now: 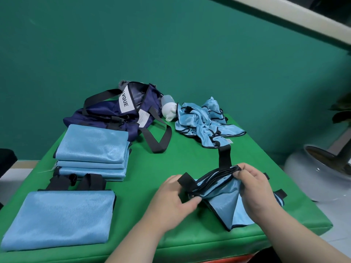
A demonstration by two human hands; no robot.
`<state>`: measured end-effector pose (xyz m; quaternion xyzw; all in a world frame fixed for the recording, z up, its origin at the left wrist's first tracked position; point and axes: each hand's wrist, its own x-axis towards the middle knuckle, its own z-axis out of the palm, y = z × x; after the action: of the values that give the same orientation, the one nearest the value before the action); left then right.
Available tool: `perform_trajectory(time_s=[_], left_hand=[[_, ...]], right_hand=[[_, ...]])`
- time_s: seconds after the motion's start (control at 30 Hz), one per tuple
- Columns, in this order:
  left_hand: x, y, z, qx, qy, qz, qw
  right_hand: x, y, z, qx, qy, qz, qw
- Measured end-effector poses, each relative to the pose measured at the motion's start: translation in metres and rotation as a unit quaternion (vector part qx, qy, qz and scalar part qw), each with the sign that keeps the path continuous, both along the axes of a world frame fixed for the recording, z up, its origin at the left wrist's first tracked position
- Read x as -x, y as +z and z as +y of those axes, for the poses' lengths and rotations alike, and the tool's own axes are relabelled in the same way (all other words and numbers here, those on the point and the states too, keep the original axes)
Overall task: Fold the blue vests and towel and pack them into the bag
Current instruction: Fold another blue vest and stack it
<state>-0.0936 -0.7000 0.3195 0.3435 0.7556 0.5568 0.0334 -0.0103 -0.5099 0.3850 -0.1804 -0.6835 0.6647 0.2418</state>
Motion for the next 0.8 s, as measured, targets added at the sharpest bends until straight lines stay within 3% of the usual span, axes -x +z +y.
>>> perform_trajectory(time_s=[0.1,0.23,0.5,0.8], left_hand=[[0.000,0.006,0.000,-0.052,0.003,-0.014,0.999],[-0.002,0.016,-0.006,-0.047,0.024,-0.029,0.998],[-0.022,0.042,-0.012,-0.108,0.043,-0.075,0.990],[-0.054,0.116,-0.022,-0.174,0.070,-0.079,0.979]], right_hand=[[-0.003,0.000,0.005,0.013,0.002,0.008,1.000],[-0.008,0.004,0.007,0.034,0.021,0.006,0.999],[-0.024,0.028,0.007,-0.002,0.047,0.018,0.999],[-0.052,0.089,-0.001,-0.027,0.071,0.140,0.987]])
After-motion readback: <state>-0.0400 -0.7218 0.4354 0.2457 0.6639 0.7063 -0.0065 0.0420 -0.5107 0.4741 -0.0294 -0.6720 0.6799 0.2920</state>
